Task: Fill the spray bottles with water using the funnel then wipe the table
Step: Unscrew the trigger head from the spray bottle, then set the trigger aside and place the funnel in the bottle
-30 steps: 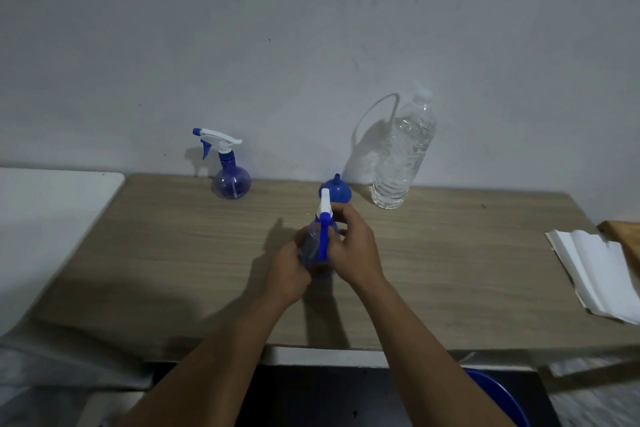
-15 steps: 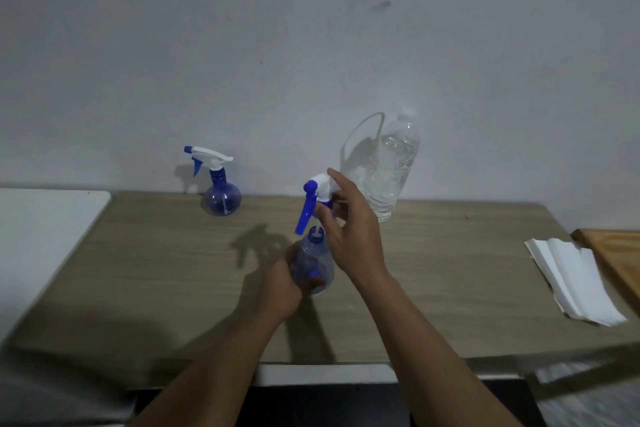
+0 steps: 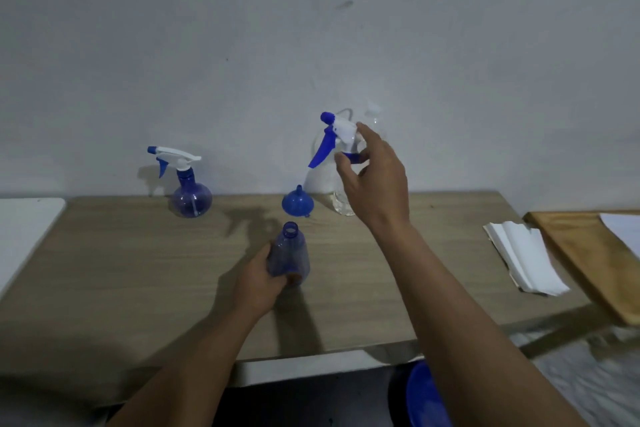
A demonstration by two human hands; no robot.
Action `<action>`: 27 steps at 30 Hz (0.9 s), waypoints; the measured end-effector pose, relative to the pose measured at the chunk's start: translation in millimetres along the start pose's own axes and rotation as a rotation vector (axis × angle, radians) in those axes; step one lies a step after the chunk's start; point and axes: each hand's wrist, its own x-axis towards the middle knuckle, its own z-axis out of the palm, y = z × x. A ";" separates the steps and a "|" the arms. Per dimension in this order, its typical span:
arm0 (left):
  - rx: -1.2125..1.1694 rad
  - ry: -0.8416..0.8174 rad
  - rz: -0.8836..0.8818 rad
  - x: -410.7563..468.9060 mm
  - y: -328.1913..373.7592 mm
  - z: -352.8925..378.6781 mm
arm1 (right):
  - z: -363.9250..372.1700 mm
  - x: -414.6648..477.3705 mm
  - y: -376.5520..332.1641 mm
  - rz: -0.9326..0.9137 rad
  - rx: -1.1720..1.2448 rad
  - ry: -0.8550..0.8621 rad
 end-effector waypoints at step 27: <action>-0.023 0.038 0.125 -11.4 4.7 3.6 | 89.0 -86.2 139.9 0.384 -0.396 -0.644</action>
